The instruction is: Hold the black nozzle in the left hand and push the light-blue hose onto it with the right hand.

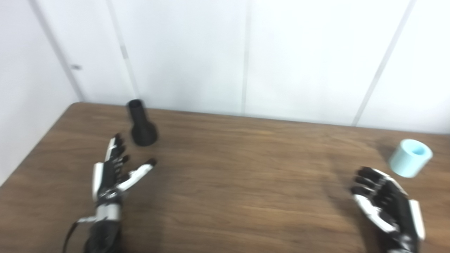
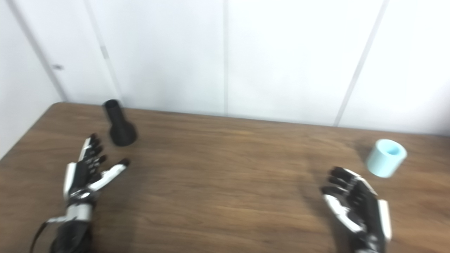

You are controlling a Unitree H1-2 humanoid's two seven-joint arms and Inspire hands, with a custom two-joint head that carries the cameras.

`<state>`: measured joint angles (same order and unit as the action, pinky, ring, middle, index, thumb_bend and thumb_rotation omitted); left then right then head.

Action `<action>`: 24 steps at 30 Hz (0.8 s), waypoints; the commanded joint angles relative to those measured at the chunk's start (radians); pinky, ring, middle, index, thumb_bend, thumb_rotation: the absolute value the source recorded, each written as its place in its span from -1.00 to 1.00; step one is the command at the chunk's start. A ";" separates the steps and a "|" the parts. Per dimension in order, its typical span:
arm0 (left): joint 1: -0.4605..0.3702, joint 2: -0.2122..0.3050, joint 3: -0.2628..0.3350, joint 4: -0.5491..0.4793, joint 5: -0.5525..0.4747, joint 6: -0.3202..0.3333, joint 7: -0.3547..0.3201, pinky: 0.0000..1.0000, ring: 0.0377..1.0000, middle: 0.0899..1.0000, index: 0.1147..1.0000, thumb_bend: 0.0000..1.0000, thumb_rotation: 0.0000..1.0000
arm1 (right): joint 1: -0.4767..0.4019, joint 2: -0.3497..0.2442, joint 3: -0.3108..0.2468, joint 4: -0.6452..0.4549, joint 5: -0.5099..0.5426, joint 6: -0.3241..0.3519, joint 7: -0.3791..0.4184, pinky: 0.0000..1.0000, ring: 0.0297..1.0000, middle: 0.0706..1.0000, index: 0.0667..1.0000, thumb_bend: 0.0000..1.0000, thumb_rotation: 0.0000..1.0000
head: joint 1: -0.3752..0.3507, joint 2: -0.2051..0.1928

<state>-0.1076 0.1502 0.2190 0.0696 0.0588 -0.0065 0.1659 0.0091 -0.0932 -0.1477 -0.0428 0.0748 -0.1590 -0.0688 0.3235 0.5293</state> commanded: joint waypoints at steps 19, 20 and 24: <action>-0.095 -0.137 -0.028 0.099 0.032 0.024 0.137 0.83 0.98 1.00 1.00 0.94 -0.49 | -0.061 -0.099 -0.062 0.127 0.097 -0.072 0.087 0.01 0.21 0.21 0.13 -0.12 -0.19 | 0.293 -0.039; -0.098 -0.136 -0.026 0.105 0.035 0.022 0.142 0.83 0.98 1.00 1.00 0.94 -0.49 | -0.062 -0.100 -0.061 0.130 0.089 -0.081 0.085 0.00 0.20 0.20 0.12 -0.11 -0.17 | 0.296 -0.039; -0.110 -0.127 -0.019 0.130 0.042 0.018 0.158 0.80 0.94 0.98 1.00 0.93 -0.52 | -0.062 -0.097 -0.065 0.132 0.087 -0.082 0.080 -0.05 0.17 0.18 0.09 -0.01 -0.09 | 0.288 -0.039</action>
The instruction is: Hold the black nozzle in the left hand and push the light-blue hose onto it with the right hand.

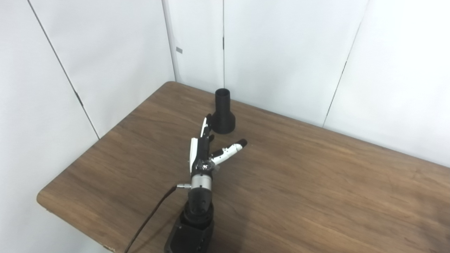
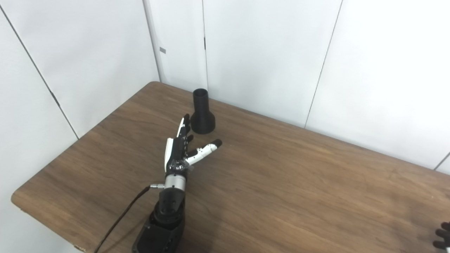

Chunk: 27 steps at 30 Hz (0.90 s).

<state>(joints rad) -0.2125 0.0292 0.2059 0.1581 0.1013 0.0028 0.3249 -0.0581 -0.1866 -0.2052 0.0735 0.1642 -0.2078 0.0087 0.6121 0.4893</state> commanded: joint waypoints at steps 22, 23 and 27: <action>-0.039 0.009 -0.005 0.076 0.054 0.018 0.072 0.81 1.00 1.00 1.00 1.00 -0.41 | 0.013 0.002 -0.008 0.004 -0.016 -0.035 -0.006 -0.17 0.06 0.08 0.00 0.19 0.04 | 0.011 -0.013; -0.032 0.005 -0.011 0.062 0.067 0.031 0.077 0.81 1.00 1.00 1.00 1.00 -0.39 | 0.013 0.002 -0.007 0.004 -0.018 -0.037 -0.007 -0.17 0.06 0.08 0.00 0.20 0.05 | 0.011 -0.013; -0.010 -0.008 -0.021 0.015 0.104 0.069 0.092 0.82 1.00 1.00 1.00 1.00 -0.33 | 0.011 0.003 -0.007 0.014 -0.020 -0.044 -0.006 -0.18 0.05 0.08 -0.01 0.24 0.06 | 0.009 -0.016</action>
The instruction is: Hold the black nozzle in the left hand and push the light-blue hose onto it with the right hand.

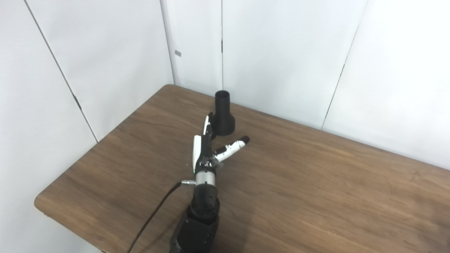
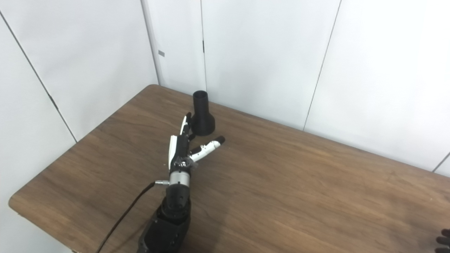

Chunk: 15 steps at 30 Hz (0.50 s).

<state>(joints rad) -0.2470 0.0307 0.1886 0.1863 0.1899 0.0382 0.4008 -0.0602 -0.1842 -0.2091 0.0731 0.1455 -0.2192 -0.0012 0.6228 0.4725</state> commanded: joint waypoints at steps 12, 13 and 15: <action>0.061 0.008 0.008 -0.008 0.186 0.072 0.142 0.79 0.89 0.93 1.00 1.00 -0.18 | 0.008 0.002 0.002 0.020 -0.014 -0.046 0.001 -0.20 0.03 0.06 -0.03 0.38 0.12 | -0.002 -0.004; 0.063 0.007 0.010 -0.008 0.187 0.070 0.149 0.80 0.90 0.95 1.00 1.00 -0.18 | 0.008 0.002 0.002 0.020 -0.016 -0.045 0.001 -0.20 0.03 0.06 -0.02 0.38 0.14 | -0.003 -0.003; 0.065 0.005 0.015 -0.011 0.183 0.070 0.157 0.79 0.92 0.98 1.00 1.00 -0.20 | 0.007 0.002 0.001 0.021 -0.016 -0.040 0.000 -0.20 0.03 0.06 -0.03 0.43 0.15 | -0.004 -0.003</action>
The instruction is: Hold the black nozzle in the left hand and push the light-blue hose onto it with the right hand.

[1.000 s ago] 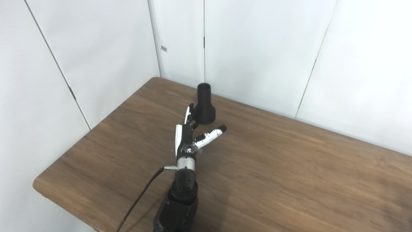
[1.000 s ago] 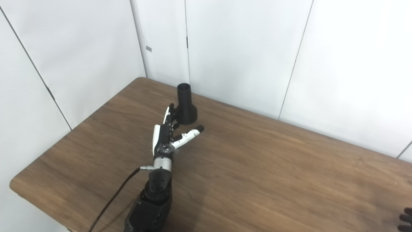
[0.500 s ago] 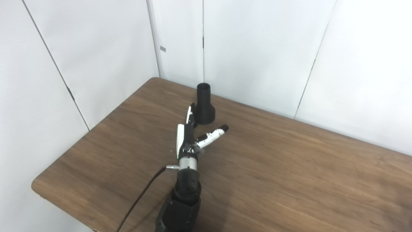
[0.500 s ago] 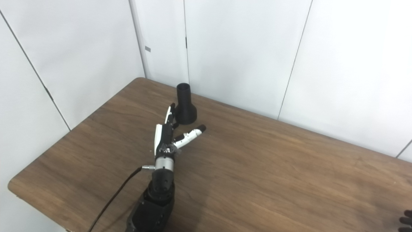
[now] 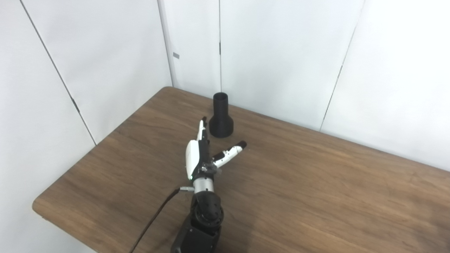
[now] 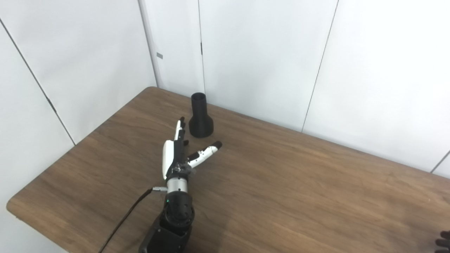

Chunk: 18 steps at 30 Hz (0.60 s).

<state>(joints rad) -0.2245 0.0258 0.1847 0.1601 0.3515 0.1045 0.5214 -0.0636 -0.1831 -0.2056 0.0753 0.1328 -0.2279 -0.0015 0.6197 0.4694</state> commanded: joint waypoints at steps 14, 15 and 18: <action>-0.020 0.082 0.036 0.178 -0.072 -0.159 0.019 0.75 0.94 1.00 1.00 1.00 -0.26 | 0.013 0.005 -0.004 0.018 0.001 -0.029 0.000 -0.22 0.01 0.04 -0.05 0.59 0.17 | -0.016 -0.005; -0.025 0.090 0.032 0.189 -0.073 -0.168 0.016 0.78 0.94 1.00 1.00 1.00 -0.22 | 0.013 0.004 -0.003 0.018 0.001 -0.029 0.001 -0.22 0.01 0.04 -0.05 0.61 0.18 | -0.016 -0.005; -0.038 0.115 0.019 0.219 -0.087 -0.192 -0.012 0.84 0.96 1.00 1.00 1.00 -0.18 | 0.017 0.006 -0.002 0.013 0.000 -0.027 0.001 -0.22 0.01 0.04 -0.05 0.64 0.19 | -0.024 -0.010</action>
<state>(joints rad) -0.3021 0.1319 0.2085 0.3247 0.2583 -0.0564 0.5126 -0.0629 -0.1828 -0.2077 0.0784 0.1325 -0.2294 -0.0017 0.5967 0.4587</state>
